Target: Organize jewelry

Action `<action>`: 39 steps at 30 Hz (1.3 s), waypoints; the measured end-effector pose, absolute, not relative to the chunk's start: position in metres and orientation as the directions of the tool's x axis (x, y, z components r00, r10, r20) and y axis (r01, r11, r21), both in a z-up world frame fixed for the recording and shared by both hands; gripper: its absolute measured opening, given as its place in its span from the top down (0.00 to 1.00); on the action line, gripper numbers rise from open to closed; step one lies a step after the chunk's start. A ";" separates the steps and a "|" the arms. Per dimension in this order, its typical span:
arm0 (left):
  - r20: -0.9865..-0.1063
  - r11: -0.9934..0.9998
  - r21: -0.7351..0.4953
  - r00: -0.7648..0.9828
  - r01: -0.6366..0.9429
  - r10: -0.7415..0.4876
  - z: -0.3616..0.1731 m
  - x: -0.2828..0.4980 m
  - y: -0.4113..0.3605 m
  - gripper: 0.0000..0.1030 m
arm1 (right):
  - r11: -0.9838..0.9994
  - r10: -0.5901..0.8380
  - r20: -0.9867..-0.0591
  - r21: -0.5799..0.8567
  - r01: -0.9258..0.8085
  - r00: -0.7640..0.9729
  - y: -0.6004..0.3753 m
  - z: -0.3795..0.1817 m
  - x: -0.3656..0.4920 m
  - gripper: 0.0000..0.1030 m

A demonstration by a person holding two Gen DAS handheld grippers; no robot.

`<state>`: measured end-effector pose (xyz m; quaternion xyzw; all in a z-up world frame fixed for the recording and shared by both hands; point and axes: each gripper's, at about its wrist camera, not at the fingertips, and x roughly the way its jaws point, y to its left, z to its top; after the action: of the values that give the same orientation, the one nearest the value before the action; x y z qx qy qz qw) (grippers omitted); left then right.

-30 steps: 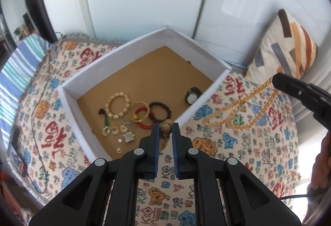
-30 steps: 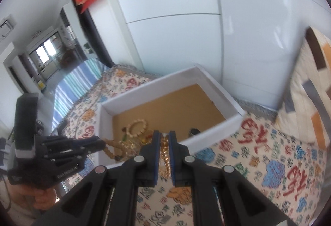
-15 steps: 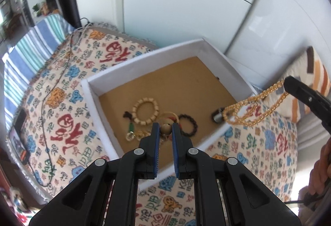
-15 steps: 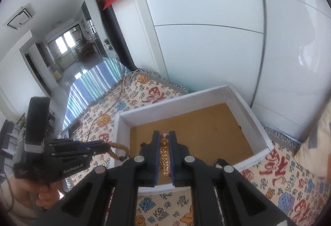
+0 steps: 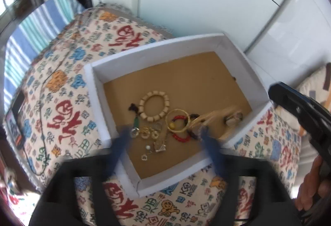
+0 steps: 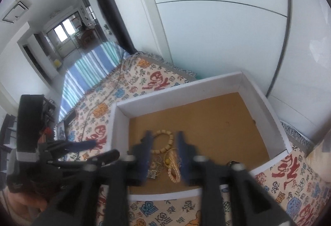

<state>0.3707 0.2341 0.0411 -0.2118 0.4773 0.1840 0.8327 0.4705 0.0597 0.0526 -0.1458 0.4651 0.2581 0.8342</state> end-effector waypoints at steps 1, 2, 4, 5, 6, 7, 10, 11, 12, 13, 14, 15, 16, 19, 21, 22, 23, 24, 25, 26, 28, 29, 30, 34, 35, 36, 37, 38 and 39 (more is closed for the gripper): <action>-0.868 0.842 -0.162 0.481 -0.515 0.127 0.042 0.370 0.233 0.09 | 0.833 0.299 -0.842 0.002 -0.553 0.448 0.057 0.054 0.470 0.30; -0.864 0.847 -0.149 0.483 -0.510 0.139 0.044 0.369 0.231 0.09 | 0.840 0.303 -0.835 0.006 -0.543 0.459 0.055 0.056 0.470 0.30; -0.866 0.849 -0.144 0.480 -0.508 0.140 0.045 0.368 0.230 0.08 | 0.842 0.294 -0.837 -0.002 -0.540 0.462 0.053 0.056 0.470 0.30; -0.867 0.846 -0.143 0.477 -0.515 0.144 0.045 0.368 0.230 0.08 | 0.845 0.292 -0.836 -0.003 -0.535 0.465 0.052 0.056 0.470 0.30; -0.868 0.841 -0.140 0.474 -0.522 0.150 0.045 0.367 0.229 0.07 | 0.849 0.288 -0.835 -0.004 -0.529 0.469 0.050 0.057 0.469 0.30; -0.868 0.838 -0.135 0.470 -0.529 0.157 0.045 0.367 0.228 0.06 | 0.850 0.286 -0.836 -0.004 -0.527 0.469 0.050 0.057 0.469 0.30; -0.866 0.839 -0.104 0.464 -0.535 0.189 0.048 0.366 0.222 0.06 | 0.849 0.284 -0.836 -0.007 -0.528 0.469 0.050 0.057 0.465 0.30; -0.863 0.841 -0.093 0.464 -0.533 0.199 0.050 0.365 0.220 0.06 | 0.849 0.283 -0.836 -0.010 -0.529 0.470 0.049 0.058 0.464 0.30; -0.860 0.846 -0.074 0.464 -0.528 0.215 0.053 0.365 0.216 0.06 | 0.849 0.282 -0.835 -0.013 -0.529 0.473 0.048 0.060 0.463 0.30; -0.857 0.849 -0.056 0.462 -0.525 0.229 0.053 0.365 0.214 0.06 | 0.850 0.280 -0.834 -0.016 -0.527 0.475 0.047 0.060 0.462 0.30; -0.852 0.851 -0.024 0.457 -0.524 0.257 0.055 0.365 0.211 0.06 | 0.851 0.277 -0.833 -0.018 -0.525 0.478 0.047 0.061 0.461 0.30; -0.846 0.853 0.006 0.453 -0.522 0.283 0.057 0.365 0.207 0.06 | 0.852 0.275 -0.833 -0.020 -0.523 0.479 0.047 0.062 0.460 0.30; -0.842 0.855 0.021 0.452 -0.518 0.294 0.058 0.365 0.205 0.06 | 0.853 0.273 -0.833 -0.022 -0.521 0.482 0.045 0.063 0.459 0.30; -0.831 0.848 0.049 0.450 -0.528 0.328 0.066 0.362 0.200 0.06 | 0.859 0.258 -0.832 -0.035 -0.510 0.491 0.043 0.065 0.458 0.30; -0.823 0.839 0.049 0.455 -0.541 0.341 0.071 0.358 0.200 0.06 | 0.863 0.242 -0.834 -0.048 -0.502 0.497 0.041 0.065 0.457 0.30; -0.824 0.839 0.041 0.456 -0.543 0.336 0.072 0.358 0.201 0.06 | 0.865 0.232 -0.835 -0.057 -0.498 0.499 0.041 0.065 0.456 0.30; -0.826 0.839 0.031 0.459 -0.543 0.327 0.073 0.357 0.202 0.06 | 0.867 0.222 -0.837 -0.066 -0.494 0.500 0.040 0.065 0.455 0.30; -0.827 0.839 0.022 0.462 -0.543 0.321 0.074 0.355 0.203 0.06 | 0.868 0.217 -0.838 -0.070 -0.492 0.500 0.039 0.065 0.455 0.30; -0.827 0.836 0.016 0.463 -0.548 0.319 0.075 0.355 0.204 0.06 | 0.868 0.211 -0.839 -0.074 -0.490 0.501 0.039 0.064 0.454 0.30; -0.827 0.835 0.012 0.463 -0.551 0.318 0.076 0.354 0.205 0.06 | 0.869 0.206 -0.841 -0.078 -0.488 0.501 0.038 0.064 0.454 0.30; -0.829 0.834 0.005 0.464 -0.552 0.313 0.077 0.353 0.205 0.06 | 0.872 0.198 -0.844 -0.080 -0.482 0.499 0.037 0.063 0.454 0.30; -0.829 0.834 0.001 0.465 -0.552 0.310 0.077 0.352 0.206 0.06 | 0.873 0.197 -0.845 -0.080 -0.481 0.498 0.036 0.062 0.453 0.30; -0.829 0.833 -0.002 0.466 -0.554 0.308 0.077 0.352 0.206 0.06 | 0.873 0.196 -0.845 -0.081 -0.481 0.498 0.036 0.062 0.453 0.30; -0.829 0.832 -0.001 0.466 -0.555 0.310 0.076 0.351 0.205 0.06 | 0.874 0.193 -0.846 -0.082 -0.479 0.498 0.036 0.061 0.452 0.30; -0.829 0.832 -0.001 0.465 -0.555 0.310 0.076 0.351 0.205 0.06 | 0.875 0.192 -0.846 -0.083 -0.478 0.498 0.035 0.061 0.451 0.30; -0.830 0.832 -0.001 0.465 -0.555 0.309 0.075 0.351 0.204 0.06 | 0.875 0.191 -0.846 -0.083 -0.477 0.498 0.035 0.061 0.451 0.30; -0.831 0.831 -0.002 0.463 -0.556 0.308 0.075 0.351 0.205 0.06 | 0.875 0.191 -0.846 -0.084 -0.477 0.498 0.035 0.060 0.451 0.30; -0.832 0.831 -0.003 0.462 -0.556 0.306 0.074 0.351 0.205 0.06 | 0.875 0.190 -0.846 -0.084 -0.477 0.498 0.035 0.060 0.451 0.30; -0.834 0.829 -0.007 0.460 -0.560 0.304 0.073 0.351 0.205 0.06 | 0.875 0.189 -0.846 -0.084 -0.477 0.498 0.035 0.060 0.452 0.30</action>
<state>0.3512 0.2050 0.0731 -0.1415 0.4520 0.2563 0.8426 0.4516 0.0350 0.0596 -0.1556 0.4613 0.1956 0.8513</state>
